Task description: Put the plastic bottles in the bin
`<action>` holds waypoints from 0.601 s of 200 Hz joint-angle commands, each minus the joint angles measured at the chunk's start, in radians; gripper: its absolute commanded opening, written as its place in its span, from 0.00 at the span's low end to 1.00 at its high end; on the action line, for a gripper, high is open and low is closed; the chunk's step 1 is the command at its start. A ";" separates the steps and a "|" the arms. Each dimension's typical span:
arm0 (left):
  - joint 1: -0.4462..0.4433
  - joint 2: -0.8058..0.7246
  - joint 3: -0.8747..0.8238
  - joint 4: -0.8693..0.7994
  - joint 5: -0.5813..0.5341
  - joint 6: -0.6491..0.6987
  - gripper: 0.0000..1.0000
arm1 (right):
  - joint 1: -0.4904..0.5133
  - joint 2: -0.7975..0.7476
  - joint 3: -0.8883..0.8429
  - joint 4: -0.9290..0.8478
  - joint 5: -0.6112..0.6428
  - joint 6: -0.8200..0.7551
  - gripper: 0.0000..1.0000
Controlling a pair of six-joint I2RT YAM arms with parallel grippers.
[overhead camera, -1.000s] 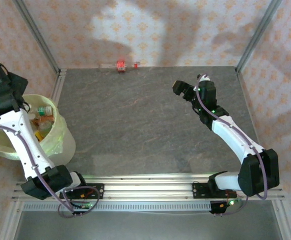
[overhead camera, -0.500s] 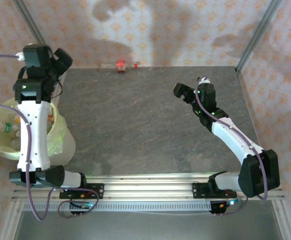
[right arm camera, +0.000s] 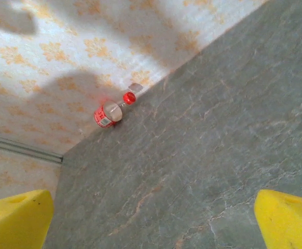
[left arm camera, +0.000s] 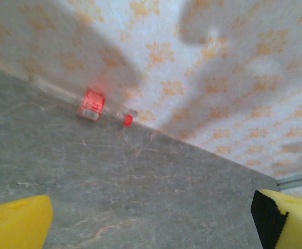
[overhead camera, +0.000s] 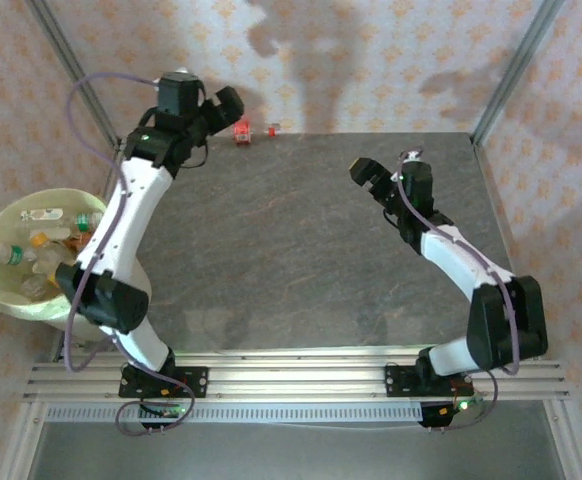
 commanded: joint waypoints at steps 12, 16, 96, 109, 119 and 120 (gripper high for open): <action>0.001 0.128 0.034 0.109 -0.027 -0.040 1.00 | -0.010 0.150 0.189 -0.051 -0.084 0.048 0.99; 0.001 0.146 0.036 0.126 -0.033 -0.036 1.00 | -0.009 0.172 0.211 -0.060 -0.089 0.050 0.99; 0.023 0.553 0.343 0.212 -0.301 0.041 1.00 | -0.009 0.431 0.475 -0.015 -0.094 0.122 0.99; 0.034 0.642 0.453 0.183 -0.311 0.059 1.00 | -0.010 0.429 0.477 -0.014 -0.086 0.118 0.99; 0.043 0.710 0.540 0.160 -0.309 0.066 1.00 | -0.010 0.424 0.474 -0.016 -0.078 0.109 0.99; 0.044 0.716 0.547 0.157 -0.309 0.066 1.00 | -0.010 0.424 0.474 -0.017 -0.078 0.107 0.99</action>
